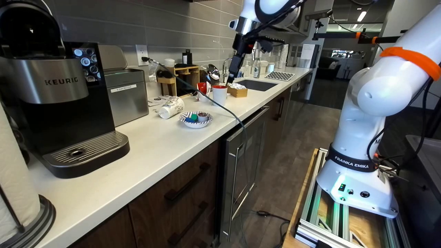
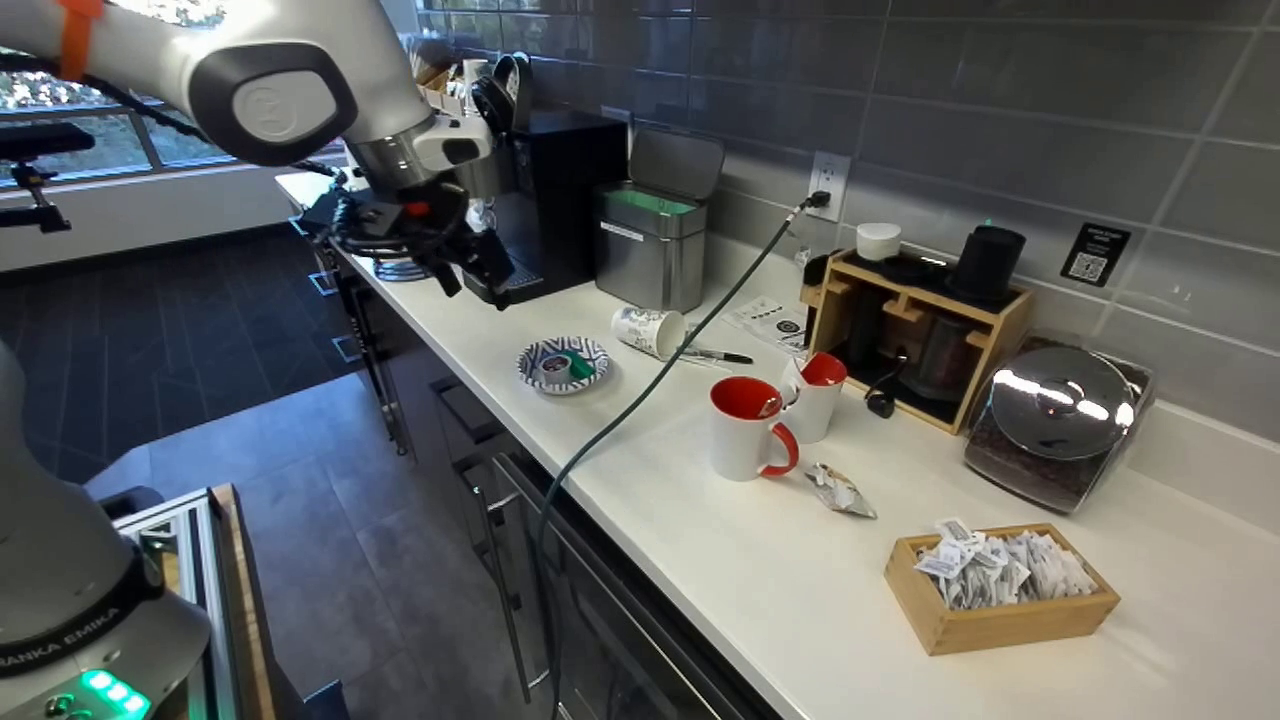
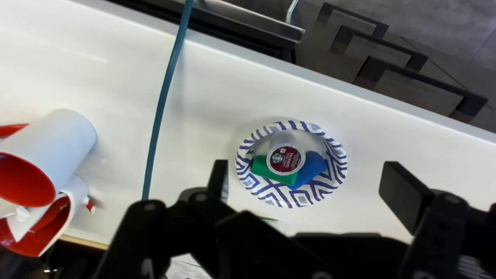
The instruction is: Put the coffee pod in the coffeemaker.
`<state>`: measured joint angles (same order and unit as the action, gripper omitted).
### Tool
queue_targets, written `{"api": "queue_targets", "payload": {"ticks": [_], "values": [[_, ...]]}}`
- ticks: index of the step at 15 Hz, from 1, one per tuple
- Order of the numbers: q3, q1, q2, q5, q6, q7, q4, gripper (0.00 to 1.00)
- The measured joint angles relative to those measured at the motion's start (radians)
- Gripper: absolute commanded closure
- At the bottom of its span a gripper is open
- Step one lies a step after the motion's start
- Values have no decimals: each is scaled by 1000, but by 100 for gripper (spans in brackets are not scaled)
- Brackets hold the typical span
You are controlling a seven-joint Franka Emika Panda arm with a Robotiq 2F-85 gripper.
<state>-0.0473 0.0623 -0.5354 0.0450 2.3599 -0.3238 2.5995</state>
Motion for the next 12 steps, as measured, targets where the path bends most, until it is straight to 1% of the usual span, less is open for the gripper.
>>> {"api": "queue_targets", "payload": {"ticks": [3,7,9,12], "values": [[-7,26,186,0,11,-85,-103,0],[3,26,414,16,11,-115,-236,0],[13,25,495,25,11,-115,-284,0],[24,17,569,24,16,-116,-338,0]]}}
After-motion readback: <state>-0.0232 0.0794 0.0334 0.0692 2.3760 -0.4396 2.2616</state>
